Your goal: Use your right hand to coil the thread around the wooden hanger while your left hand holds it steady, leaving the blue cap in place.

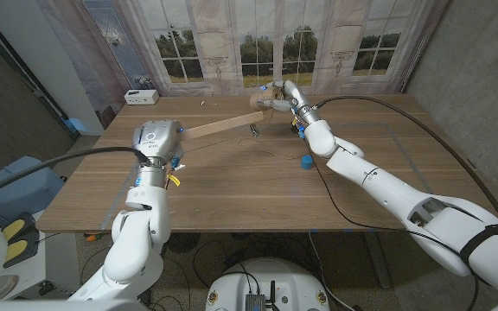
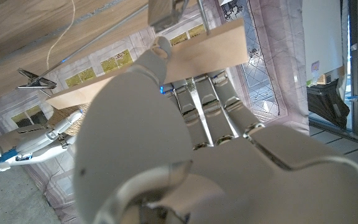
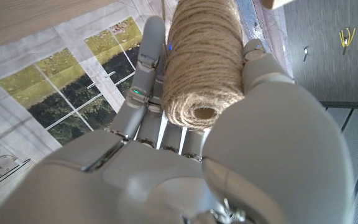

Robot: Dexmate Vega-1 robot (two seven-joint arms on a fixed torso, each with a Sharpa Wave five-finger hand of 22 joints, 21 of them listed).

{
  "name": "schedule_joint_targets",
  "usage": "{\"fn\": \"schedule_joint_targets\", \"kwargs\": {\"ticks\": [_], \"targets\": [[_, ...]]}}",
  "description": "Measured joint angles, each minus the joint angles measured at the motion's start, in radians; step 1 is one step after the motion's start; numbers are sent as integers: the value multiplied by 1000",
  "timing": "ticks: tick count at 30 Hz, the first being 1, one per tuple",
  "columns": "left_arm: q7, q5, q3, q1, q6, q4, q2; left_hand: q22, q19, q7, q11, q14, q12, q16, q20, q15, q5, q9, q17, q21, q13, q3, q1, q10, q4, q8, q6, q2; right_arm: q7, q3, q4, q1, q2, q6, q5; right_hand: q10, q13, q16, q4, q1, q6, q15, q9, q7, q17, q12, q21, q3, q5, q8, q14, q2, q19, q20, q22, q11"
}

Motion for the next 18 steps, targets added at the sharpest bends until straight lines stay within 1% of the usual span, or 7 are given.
{"fn": "schedule_joint_targets", "kwargs": {"ticks": [1,5,8,13,14,18], "targets": [[0,-11,-1,0,-4,-5,5,0,0,0,0,0,0,0,0,0,0,0,0,1,1,0,0,0,0,0,0,0,10,1,8,5,5,20,9,0,0,0,0,0,2,0,0,-1,0,0,4,0,0,-1,0,0,0,0,0,0],[-1,-35,-1,-2,-12,-11,13,-1,0,0,0,0,0,-3,0,0,0,0,0,2,1,5,0,0,-5,0,0,0,33,4,23,16,15,50,26,0,0,-8,0,0,4,3,5,-3,0,0,8,0,0,-4,4,0,0,0,-2,0],[-3,-53,-1,-8,-16,-13,19,-1,-5,0,0,0,-5,-4,-5,0,0,0,0,5,0,5,0,0,-5,0,0,0,56,6,33,24,23,71,42,1,0,-9,3,0,6,3,5,-1,2,0,8,3,0,-4,8,0,0,0,-2,1],[-9,-79,3,-24,-17,-13,32,0,-7,0,0,0,-8,-8,-4,0,0,0,4,6,-1,5,0,0,-5,0,0,0,111,12,45,36,36,105,82,4,0,-15,3,0,6,3,5,-1,4,0,15,3,0,-4,8,0,-4,4,-2,3],[-10,-80,3,-25,-17,-13,33,0,-7,0,2,0,-8,-8,-3,0,-1,0,4,6,-2,5,0,3,-5,0,0,0,115,12,45,37,36,107,86,4,0,-16,3,6,6,3,5,-1,4,0,18,3,0,-4,8,-6,-5,5,-2,3],[-26,-99,10,-43,-15,-6,43,0,-11,0,1,0,-16,-8,0,0,-2,0,5,12,-3,8,0,8,-8,0,0,0,161,21,49,43,45,131,124,4,0,-21,3,6,10,3,5,2,4,0,24,3,0,-9,8,-6,-5,5,-2,3]]}}
